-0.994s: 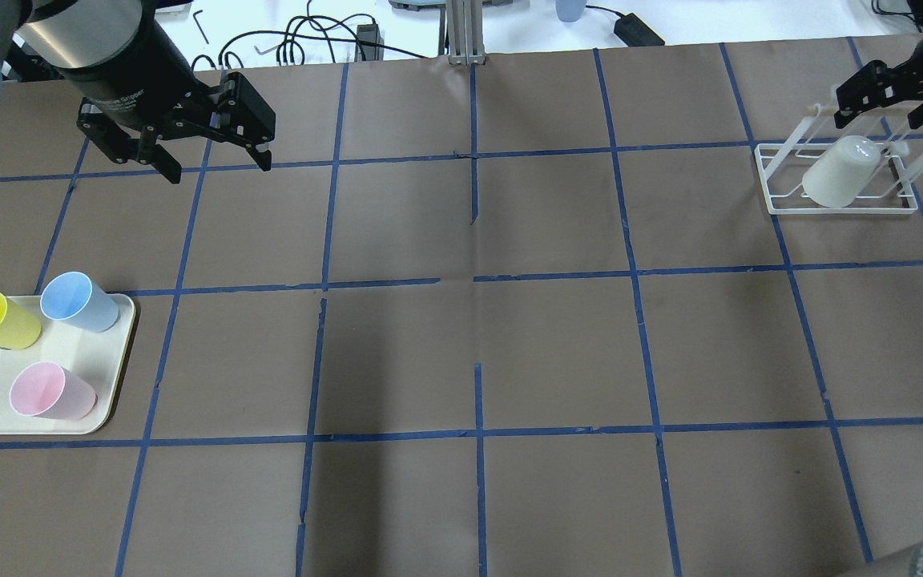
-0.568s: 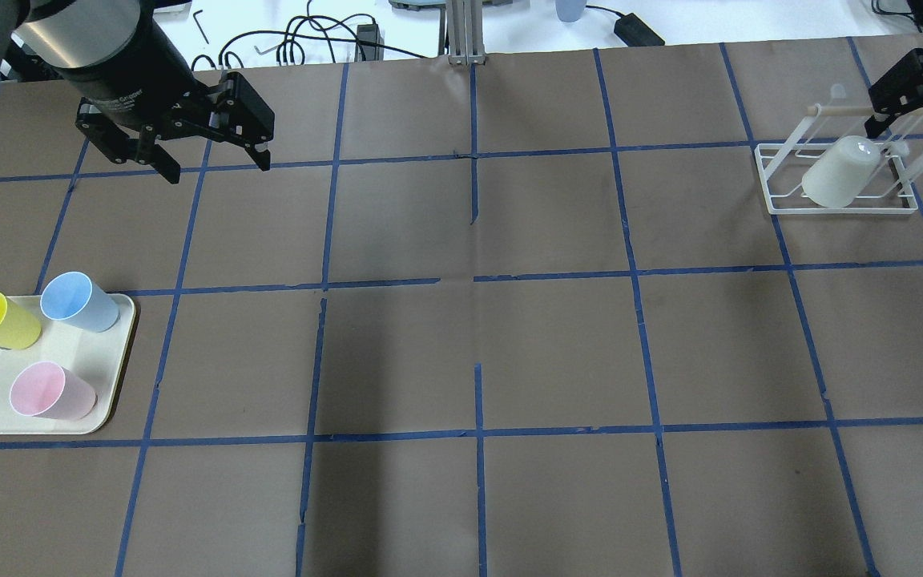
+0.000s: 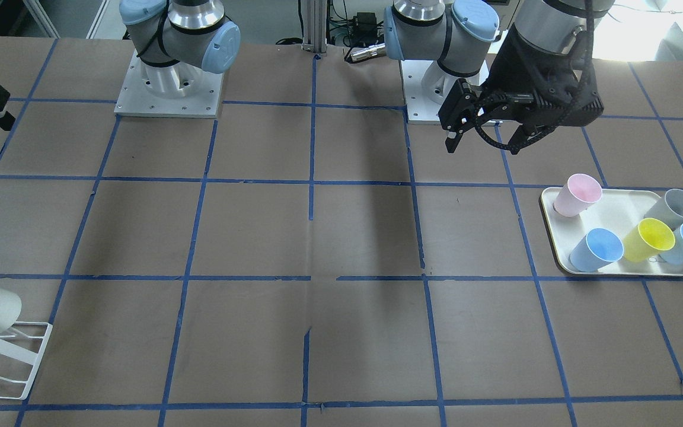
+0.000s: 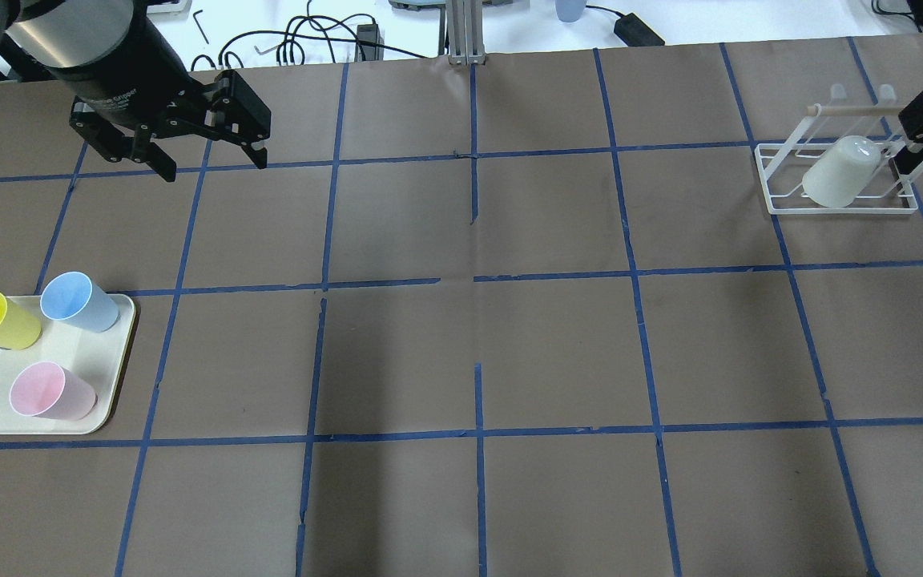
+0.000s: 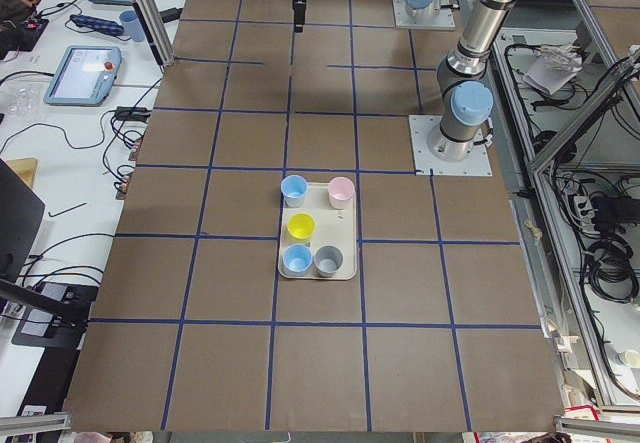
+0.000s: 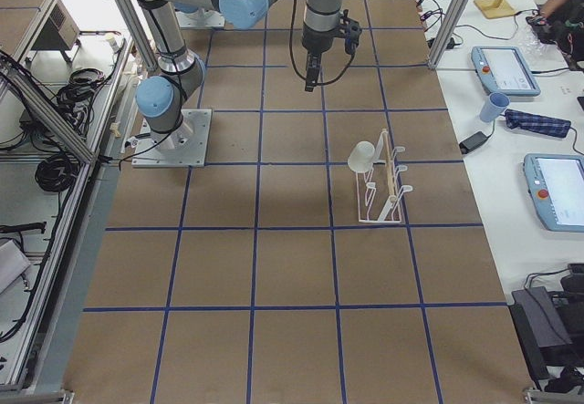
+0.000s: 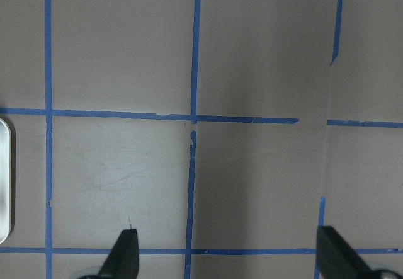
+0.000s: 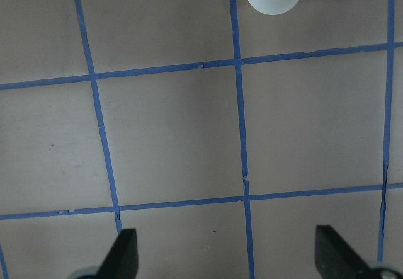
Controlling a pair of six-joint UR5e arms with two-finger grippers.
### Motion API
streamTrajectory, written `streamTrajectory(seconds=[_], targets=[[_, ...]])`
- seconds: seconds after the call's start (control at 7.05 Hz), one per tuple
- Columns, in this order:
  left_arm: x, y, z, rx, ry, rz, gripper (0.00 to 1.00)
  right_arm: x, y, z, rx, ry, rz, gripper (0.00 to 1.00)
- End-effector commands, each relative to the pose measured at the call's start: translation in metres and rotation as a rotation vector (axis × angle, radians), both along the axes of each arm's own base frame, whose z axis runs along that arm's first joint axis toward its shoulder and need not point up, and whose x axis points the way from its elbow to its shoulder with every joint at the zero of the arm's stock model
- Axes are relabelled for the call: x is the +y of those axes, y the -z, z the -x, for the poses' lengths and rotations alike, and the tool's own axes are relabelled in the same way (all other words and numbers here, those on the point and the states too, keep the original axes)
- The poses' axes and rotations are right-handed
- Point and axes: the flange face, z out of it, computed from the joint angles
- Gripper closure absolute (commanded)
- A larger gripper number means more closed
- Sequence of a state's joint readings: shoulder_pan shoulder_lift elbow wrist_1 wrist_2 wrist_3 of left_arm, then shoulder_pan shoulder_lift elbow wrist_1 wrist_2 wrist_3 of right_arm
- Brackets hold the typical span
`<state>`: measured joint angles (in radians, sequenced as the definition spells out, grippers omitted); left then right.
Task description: Transfer IKEA cup to right arm and place on rack
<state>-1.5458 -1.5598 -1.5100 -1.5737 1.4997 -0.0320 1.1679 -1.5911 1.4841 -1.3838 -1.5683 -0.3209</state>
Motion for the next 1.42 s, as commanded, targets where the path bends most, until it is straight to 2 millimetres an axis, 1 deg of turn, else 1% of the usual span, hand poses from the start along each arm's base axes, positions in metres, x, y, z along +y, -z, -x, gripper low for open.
streamTrajectory(seconds=[0.0, 0.14, 0.28, 0.43, 0.57, 0.71, 1.28], targets=[[0.001, 0.0, -0.001, -0.001, 0.005, 0.005, 0.0, -0.002, -0.007, -0.088, 0.025, 0.027, 0.007, 0.0], [0.001, 0.001, 0.0, 0.0, 0.005, 0.004, 0.0, 0.001, -0.013, -0.133, 0.024, 0.028, 0.019, 0.0], [0.0, -0.001, 0.0, 0.0, 0.005, 0.007, 0.0, 0.005, -0.012, -0.173, 0.023, 0.013, 0.022, 0.0], [-0.003, 0.0, -0.001, 0.001, 0.003, 0.005, 0.0, 0.008, -0.013, -0.196, 0.022, 0.043, 0.026, 0.0], [0.003, -0.002, 0.0, 0.0, 0.006, 0.01, 0.0, 0.008, -0.019, -0.209, 0.015, 0.028, 0.072, 0.0], [0.0, -0.003, -0.001, -0.001, 0.005, 0.011, 0.0, 0.001, -0.023, -0.218, 0.001, 0.017, 0.132, 0.0], [-0.001, -0.005, -0.001, -0.002, 0.005, 0.025, 0.0, 0.001, -0.018, -0.218, 0.001, 0.005, 0.126, 0.0]])
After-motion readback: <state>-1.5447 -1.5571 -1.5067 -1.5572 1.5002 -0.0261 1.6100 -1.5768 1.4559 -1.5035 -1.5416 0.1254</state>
